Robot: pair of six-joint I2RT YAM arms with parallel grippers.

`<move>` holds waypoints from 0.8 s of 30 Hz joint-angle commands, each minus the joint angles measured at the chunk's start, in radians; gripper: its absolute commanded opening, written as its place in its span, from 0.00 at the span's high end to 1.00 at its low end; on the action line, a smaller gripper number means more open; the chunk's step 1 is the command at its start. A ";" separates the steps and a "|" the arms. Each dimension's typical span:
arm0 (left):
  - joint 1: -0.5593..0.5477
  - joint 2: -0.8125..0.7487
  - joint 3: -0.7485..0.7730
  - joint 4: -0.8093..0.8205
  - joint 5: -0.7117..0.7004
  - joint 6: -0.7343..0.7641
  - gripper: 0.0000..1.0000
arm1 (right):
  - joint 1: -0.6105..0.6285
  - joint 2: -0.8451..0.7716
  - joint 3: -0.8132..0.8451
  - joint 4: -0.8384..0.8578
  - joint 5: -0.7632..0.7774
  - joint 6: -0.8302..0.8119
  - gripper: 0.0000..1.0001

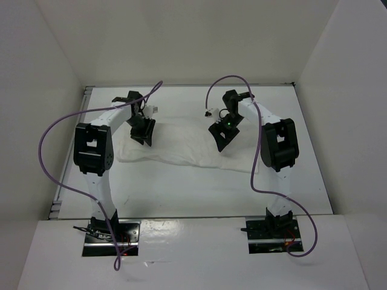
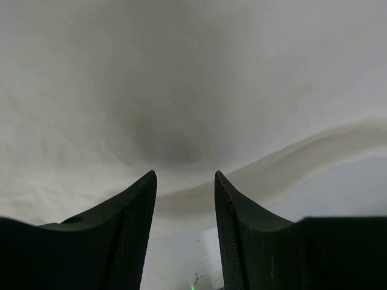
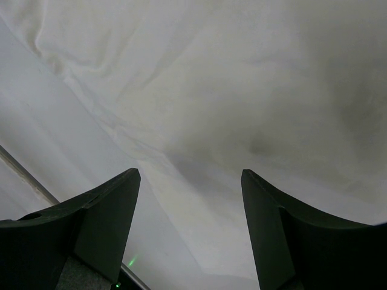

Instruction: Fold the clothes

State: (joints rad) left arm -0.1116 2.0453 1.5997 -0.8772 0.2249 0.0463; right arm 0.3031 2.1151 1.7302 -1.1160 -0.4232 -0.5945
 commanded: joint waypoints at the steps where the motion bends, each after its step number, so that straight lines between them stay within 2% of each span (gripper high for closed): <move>1: -0.007 -0.013 0.000 -0.002 -0.005 -0.003 0.50 | -0.004 -0.070 -0.011 0.025 0.008 0.013 0.24; 17: -0.025 -0.128 -0.198 -0.048 -0.044 0.033 0.50 | -0.004 -0.041 0.026 0.016 -0.002 0.013 0.24; 24: -0.034 -0.180 -0.247 -0.082 -0.013 0.064 0.50 | -0.004 -0.023 0.035 0.016 -0.002 0.004 0.24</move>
State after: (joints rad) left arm -0.1394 1.9213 1.3781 -0.9161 0.1864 0.0799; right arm 0.3031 2.1151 1.7279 -1.1122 -0.4187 -0.5915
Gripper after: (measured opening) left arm 0.505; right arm 0.761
